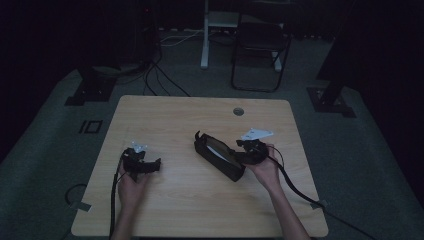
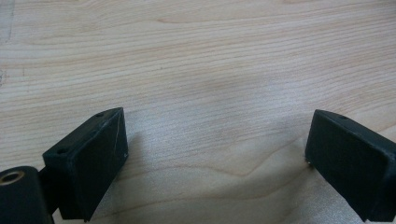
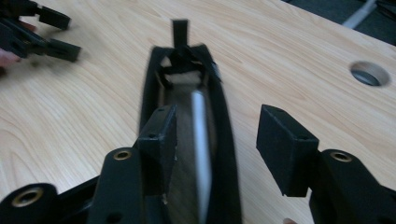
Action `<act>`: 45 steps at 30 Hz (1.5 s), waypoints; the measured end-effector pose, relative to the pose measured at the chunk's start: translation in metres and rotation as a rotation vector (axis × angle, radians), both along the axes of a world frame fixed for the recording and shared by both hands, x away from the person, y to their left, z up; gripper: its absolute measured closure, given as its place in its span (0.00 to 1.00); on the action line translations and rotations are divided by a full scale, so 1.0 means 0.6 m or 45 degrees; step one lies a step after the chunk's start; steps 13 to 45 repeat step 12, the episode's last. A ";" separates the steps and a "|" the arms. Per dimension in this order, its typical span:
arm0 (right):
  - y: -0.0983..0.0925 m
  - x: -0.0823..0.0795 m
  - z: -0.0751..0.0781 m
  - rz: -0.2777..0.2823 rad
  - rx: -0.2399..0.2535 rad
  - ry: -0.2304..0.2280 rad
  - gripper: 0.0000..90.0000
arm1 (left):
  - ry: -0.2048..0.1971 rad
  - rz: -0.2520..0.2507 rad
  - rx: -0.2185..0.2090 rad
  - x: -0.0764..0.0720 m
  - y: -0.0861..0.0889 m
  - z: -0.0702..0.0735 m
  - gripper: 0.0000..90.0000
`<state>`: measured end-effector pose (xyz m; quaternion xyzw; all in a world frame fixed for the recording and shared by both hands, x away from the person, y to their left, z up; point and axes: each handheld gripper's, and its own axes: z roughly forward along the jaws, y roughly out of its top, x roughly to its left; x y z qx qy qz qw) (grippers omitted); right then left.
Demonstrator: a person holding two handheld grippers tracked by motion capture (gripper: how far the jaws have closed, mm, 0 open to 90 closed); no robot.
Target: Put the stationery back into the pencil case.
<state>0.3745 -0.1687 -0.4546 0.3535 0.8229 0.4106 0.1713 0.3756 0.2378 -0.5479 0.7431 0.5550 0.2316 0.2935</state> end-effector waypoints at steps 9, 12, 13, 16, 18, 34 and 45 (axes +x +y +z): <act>-0.057 -0.011 -0.023 -0.073 -0.003 0.006 0.48 | 0.000 0.000 0.000 0.000 0.000 0.000 0.07; -0.084 -0.010 -0.038 -0.102 -0.008 0.031 0.47 | 0.001 0.000 0.000 0.000 0.000 0.000 0.07; -0.084 -0.010 -0.038 -0.102 -0.008 0.031 0.47 | 0.001 0.000 0.000 0.000 0.000 0.000 0.07; -0.084 -0.010 -0.038 -0.102 -0.008 0.031 0.47 | 0.001 0.000 0.000 0.000 0.000 0.000 0.07; -0.084 -0.010 -0.038 -0.102 -0.008 0.031 0.47 | 0.001 0.000 0.000 0.000 0.000 0.000 0.07; -0.084 -0.010 -0.038 -0.102 -0.008 0.031 0.47 | 0.001 0.000 0.000 0.000 0.000 0.000 0.07; -0.084 -0.010 -0.038 -0.102 -0.008 0.031 0.47 | 0.001 0.000 0.000 0.000 0.000 0.000 0.07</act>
